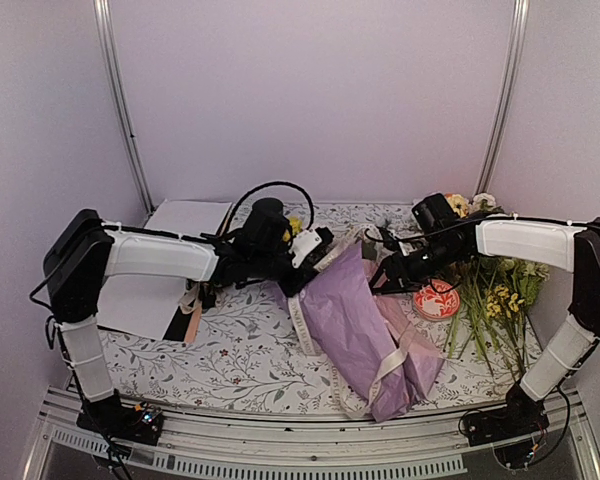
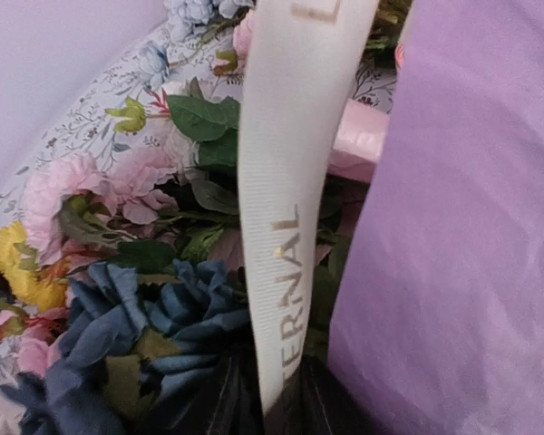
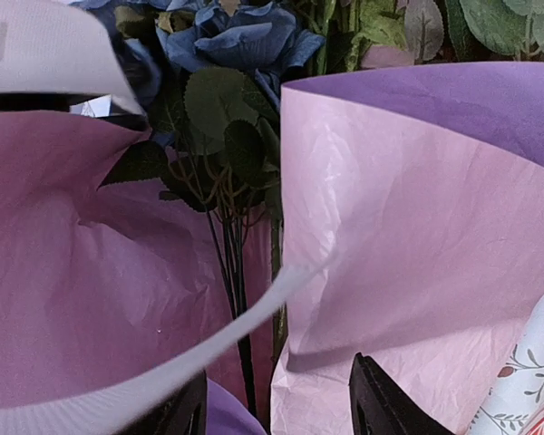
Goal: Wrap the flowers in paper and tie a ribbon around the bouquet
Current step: Move the folded bouquet to the center of the board.
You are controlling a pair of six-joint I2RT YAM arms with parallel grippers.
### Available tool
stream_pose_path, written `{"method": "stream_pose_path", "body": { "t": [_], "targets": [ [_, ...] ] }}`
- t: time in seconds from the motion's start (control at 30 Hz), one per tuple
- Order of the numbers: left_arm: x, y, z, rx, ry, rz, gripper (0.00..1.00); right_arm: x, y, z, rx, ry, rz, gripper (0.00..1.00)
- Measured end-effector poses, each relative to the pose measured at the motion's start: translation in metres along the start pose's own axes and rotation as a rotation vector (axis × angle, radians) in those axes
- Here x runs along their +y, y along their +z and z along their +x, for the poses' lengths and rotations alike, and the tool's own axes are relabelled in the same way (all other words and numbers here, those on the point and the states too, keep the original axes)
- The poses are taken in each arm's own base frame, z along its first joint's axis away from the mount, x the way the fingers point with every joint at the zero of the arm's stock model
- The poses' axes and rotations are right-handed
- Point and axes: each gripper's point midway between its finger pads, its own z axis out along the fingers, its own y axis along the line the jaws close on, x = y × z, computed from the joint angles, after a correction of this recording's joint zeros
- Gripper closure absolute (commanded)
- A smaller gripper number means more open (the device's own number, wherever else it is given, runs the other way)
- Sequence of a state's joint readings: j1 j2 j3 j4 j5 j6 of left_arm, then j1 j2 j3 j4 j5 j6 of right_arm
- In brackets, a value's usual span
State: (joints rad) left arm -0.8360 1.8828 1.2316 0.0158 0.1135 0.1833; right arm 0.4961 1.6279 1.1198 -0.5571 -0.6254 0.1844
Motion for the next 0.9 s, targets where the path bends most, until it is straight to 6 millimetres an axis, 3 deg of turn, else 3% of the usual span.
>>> {"method": "stream_pose_path", "body": {
  "t": [0.23, 0.33, 0.5, 0.63, 0.8, 0.9],
  "targets": [
    [0.006, -0.086, -0.025, -0.178, -0.053, -0.092, 0.57, 0.0, -0.001, -0.008, -0.016, -0.018, 0.009, 0.44],
    [0.003, -0.115, -0.01, -0.21, -0.117, -0.116, 0.46, -0.005, 0.001, -0.008, -0.015, -0.014, 0.03, 0.44],
    [-0.003, -0.137, 0.037, -0.167, -0.291, -0.136, 0.51, -0.014, 0.009, -0.004, 0.003, -0.001, 0.059, 0.44],
    [-0.013, -0.131, 0.062, -0.126, -0.422, -0.101, 0.48, -0.019, 0.011, -0.004, 0.005, -0.003, 0.082, 0.37],
    [-0.023, -0.079, 0.106, 0.031, -0.521, -0.067, 0.45, -0.018, 0.011, -0.005, -0.001, -0.015, 0.081, 0.35],
    [-0.021, -0.046, 0.118, 0.101, -0.541, -0.062, 0.44, -0.018, 0.013, -0.002, 0.002, -0.018, 0.067, 0.35]
  ]
}}
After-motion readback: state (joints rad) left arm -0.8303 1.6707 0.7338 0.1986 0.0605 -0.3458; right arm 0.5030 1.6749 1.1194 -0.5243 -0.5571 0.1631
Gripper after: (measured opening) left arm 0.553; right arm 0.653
